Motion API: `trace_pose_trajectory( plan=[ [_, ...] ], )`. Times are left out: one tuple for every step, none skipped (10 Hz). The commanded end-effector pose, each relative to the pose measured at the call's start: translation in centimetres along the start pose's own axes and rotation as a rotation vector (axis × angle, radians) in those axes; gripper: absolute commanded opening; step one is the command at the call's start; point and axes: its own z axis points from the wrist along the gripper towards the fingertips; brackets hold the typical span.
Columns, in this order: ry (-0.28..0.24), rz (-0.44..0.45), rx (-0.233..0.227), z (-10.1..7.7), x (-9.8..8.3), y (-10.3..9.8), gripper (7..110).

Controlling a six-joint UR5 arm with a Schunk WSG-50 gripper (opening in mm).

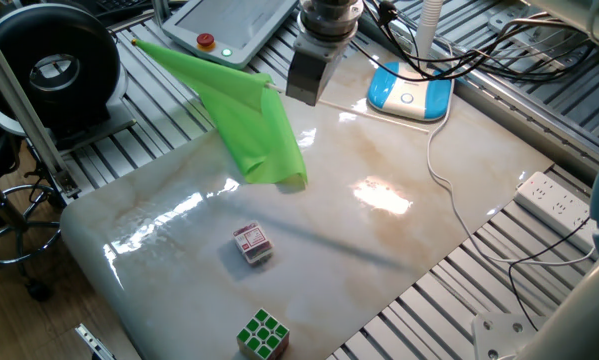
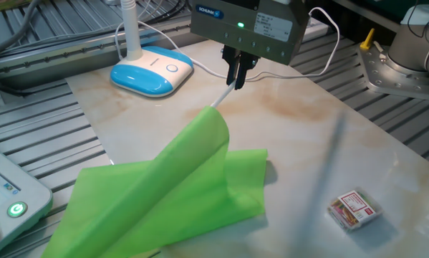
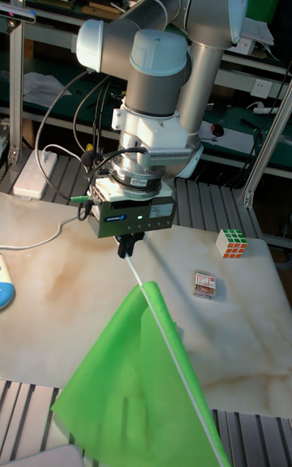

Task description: Wave the flag

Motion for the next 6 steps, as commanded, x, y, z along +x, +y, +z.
trace_pose_trajectory(
  plan=[
    [-0.002,0.007,0.006,-0.12,-0.03,-0.24,7],
    [0.004,0.003,0.011,-0.12,0.12,-0.37,7],
    [0.015,-0.001,0.016,-0.13,0.39,-0.49,7],
    [0.023,-0.005,0.017,-0.13,0.58,-0.53,7],
    [0.032,-0.007,0.019,-0.14,0.82,-0.58,7],
    [0.036,-0.008,0.016,-0.14,0.91,-0.49,7]
  ],
)
